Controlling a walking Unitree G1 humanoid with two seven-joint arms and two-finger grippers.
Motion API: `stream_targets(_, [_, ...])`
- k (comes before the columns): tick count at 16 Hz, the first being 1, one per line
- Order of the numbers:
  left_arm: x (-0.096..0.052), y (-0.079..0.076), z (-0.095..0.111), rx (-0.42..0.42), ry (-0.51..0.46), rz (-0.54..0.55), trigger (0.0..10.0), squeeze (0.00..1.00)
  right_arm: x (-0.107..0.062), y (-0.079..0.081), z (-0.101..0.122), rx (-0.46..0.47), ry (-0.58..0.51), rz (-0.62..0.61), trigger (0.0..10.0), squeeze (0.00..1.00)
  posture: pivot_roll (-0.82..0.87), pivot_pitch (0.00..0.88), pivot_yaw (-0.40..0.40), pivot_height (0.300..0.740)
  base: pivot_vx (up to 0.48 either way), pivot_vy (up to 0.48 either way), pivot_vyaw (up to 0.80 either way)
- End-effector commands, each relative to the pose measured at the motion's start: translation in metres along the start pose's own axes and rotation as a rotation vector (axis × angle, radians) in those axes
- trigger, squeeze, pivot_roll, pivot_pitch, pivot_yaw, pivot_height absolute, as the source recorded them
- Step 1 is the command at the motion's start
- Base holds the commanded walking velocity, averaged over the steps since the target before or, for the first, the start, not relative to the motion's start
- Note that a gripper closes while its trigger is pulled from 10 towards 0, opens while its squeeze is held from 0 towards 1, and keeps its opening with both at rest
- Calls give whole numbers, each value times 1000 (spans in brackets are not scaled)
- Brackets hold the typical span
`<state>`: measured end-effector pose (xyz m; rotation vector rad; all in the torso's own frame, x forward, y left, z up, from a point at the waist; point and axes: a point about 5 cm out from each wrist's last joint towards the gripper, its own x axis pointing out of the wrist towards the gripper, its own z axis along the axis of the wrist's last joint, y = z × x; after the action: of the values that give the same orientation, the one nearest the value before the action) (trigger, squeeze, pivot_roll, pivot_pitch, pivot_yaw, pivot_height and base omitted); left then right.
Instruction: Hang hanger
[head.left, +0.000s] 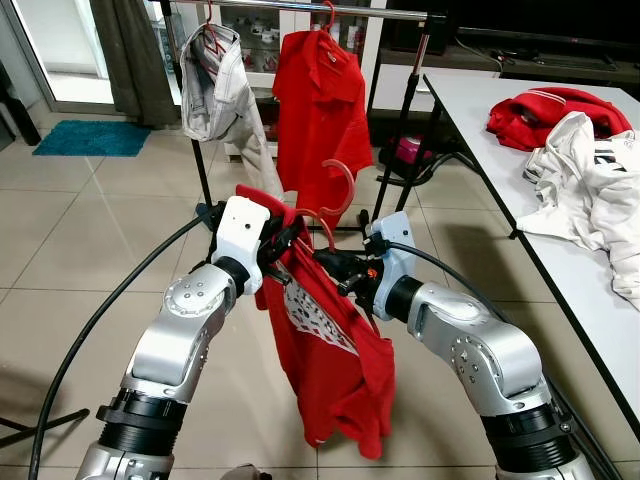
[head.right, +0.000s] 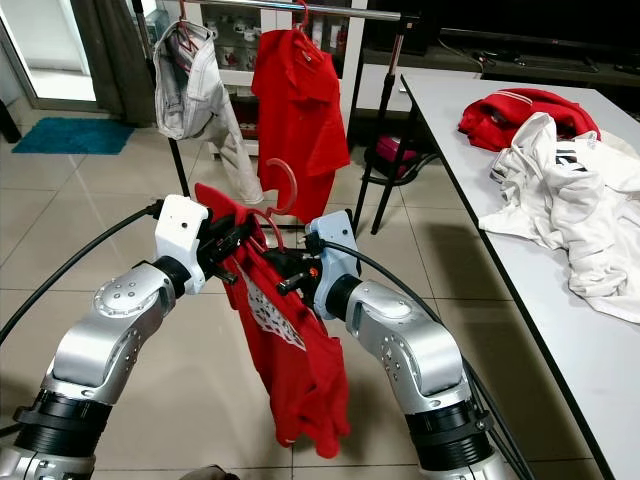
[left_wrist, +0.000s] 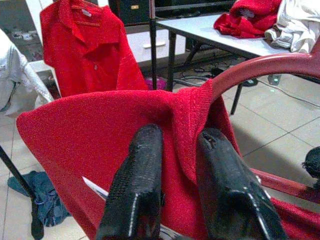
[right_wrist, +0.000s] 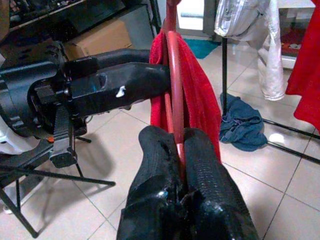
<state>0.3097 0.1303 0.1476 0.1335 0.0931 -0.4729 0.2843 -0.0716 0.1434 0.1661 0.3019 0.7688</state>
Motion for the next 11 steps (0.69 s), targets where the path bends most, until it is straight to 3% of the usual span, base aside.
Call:
stream_targets(1, [-2,4,9,18,-49,37,10000,0,-4,-4,2,5,-13,-18,10000,0,-76,0,-42,727,0,0,0])
stream_targets(4, [-4,-1,7,6,-53,19,10000,0,-4,-4,2,2,-14,-19,10000,0,-75,0,-41,727,0,0,0])
stream_targets(5, [-5,-4,7,-12,-57,-7,10000,1000,-4,-4,1,2,-14,-20,10000,0,-75,0,-41,727,0,0,0])
stream_targets(9, [-9,-5,5,-37,-60,-14,10000,1000,-4,-3,2,5,-20,-12,10000,0,-73,0,-42,727,0,0,0])
stream_targets(10, [-10,-4,4,-40,-60,-15,10000,0,-4,-3,2,4,-21,-9,10000,0,-72,0,-43,727,0,0,0])
stream_targets(11, [-13,-2,3,-41,-57,-13,10000,0,-4,-3,2,4,-21,-7,10000,0,-72,0,-43,727,0,0,0])
